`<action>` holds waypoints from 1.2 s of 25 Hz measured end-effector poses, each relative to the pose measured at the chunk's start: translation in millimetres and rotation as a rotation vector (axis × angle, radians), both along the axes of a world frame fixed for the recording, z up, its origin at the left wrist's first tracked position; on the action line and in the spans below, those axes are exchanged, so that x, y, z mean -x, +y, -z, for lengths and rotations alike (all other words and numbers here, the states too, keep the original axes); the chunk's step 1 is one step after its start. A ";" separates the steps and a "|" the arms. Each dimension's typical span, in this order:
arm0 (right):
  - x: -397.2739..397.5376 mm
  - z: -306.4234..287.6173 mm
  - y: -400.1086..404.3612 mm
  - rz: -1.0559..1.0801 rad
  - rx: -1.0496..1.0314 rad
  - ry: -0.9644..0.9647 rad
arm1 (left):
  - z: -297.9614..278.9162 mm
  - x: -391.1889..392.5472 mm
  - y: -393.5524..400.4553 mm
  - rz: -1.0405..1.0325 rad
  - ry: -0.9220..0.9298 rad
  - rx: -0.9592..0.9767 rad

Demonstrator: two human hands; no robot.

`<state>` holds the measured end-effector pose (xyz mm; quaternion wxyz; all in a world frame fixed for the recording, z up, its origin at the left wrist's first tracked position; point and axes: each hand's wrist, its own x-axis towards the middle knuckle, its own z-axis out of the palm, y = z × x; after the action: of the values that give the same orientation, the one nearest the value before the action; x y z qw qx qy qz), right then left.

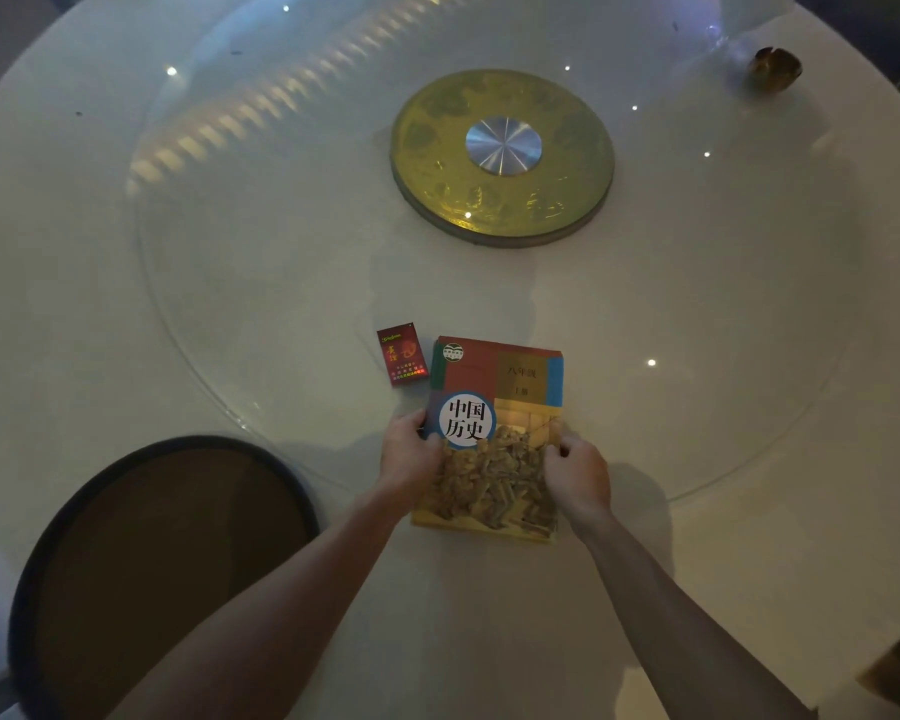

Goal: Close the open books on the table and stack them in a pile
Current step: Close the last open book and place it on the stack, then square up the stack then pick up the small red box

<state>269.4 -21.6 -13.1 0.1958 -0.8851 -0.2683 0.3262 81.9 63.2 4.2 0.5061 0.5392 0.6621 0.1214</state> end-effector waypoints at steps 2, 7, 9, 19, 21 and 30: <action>-0.6 -1.1 2.2 -0.014 -0.017 -0.005 | 2.5 -1.9 -2.5 -0.035 -0.025 0.022; -12.9 7.0 -6.7 -0.027 -0.099 0.103 | 6.7 0.3 -7.6 -0.091 -0.069 0.031; -14.4 10.3 -8.7 0.017 -0.106 0.126 | 9.3 1.9 -11.0 -0.153 -0.057 0.044; -17.2 11.2 9.1 0.095 -0.072 0.144 | 11.0 -7.0 -4.3 -0.210 0.054 0.055; -20.2 7.8 16.4 0.092 -0.069 0.129 | 8.3 -11.5 -0.1 -0.211 0.041 0.069; -28.3 -0.4 35.9 0.090 -0.082 0.117 | 3.4 -17.4 24.7 -0.148 -0.031 0.097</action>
<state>297.7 14.3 -12.7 0.2614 -0.8670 -0.2296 0.3568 99.2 87.9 0.8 0.5314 0.4614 0.6975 0.1345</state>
